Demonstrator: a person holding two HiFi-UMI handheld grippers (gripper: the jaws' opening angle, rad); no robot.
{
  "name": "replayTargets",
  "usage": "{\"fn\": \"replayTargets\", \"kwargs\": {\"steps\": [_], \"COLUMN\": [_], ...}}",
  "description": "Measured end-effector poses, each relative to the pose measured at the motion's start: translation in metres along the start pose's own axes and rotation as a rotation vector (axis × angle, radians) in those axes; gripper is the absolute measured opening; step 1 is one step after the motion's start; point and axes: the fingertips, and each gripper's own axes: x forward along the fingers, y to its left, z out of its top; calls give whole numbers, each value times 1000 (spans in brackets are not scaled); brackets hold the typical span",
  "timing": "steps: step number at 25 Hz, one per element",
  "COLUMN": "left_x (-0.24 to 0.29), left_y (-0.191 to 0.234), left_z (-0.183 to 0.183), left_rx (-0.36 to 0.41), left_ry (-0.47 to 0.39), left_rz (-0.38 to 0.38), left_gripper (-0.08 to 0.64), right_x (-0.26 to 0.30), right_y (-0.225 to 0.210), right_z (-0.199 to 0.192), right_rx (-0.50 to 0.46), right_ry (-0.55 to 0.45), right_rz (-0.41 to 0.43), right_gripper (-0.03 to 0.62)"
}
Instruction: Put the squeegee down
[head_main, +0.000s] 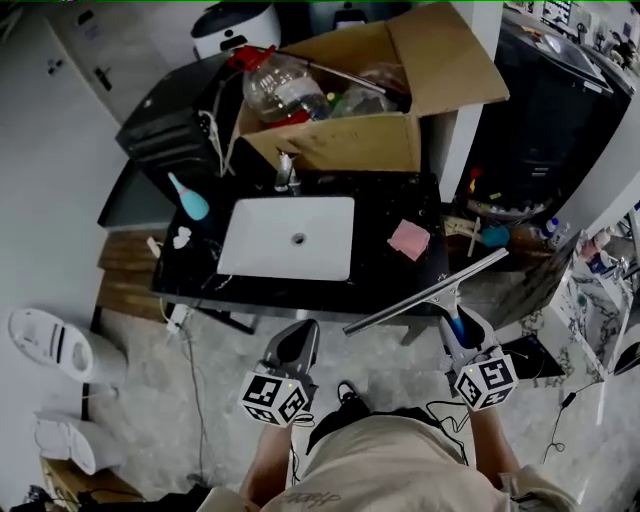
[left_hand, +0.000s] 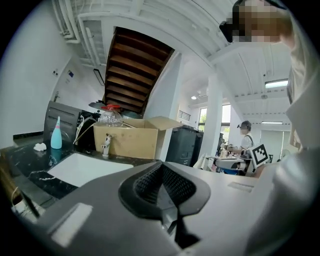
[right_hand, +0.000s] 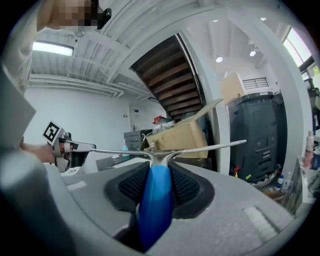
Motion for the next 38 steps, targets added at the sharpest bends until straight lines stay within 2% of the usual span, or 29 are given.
{"fn": "replayTargets", "kwargs": {"steps": [3, 8, 13, 19, 24, 32, 38], "left_x": [9, 12, 17, 32, 52, 89, 135], "left_y": [24, 52, 81, 98, 104, 145, 145], "left_z": [9, 10, 5, -5, 1, 34, 56], "left_rx": [-7, -4, -28, -67, -63, -10, -10], "left_ry": [-18, -10, -2, 10, 31, 59, 72], "left_rz": [-19, -71, -71, -74, -73, -14, -14], "left_gripper": [17, 17, 17, 17, 17, 17, 17], "right_x": [22, 45, 58, 72, 100, 176, 233], "right_y": [3, 14, 20, 6, -15, -63, -103], "right_z": [12, 8, 2, -6, -13, -14, -23], "right_rx": [8, 14, 43, 39, 43, 56, 68], "right_ry": [-15, 0, 32, 85, 112, 109, 147], "right_rz": [-23, -77, -123, -161, -169, -183, -177], "right_gripper": [130, 130, 130, 132, 130, 132, 132]}}
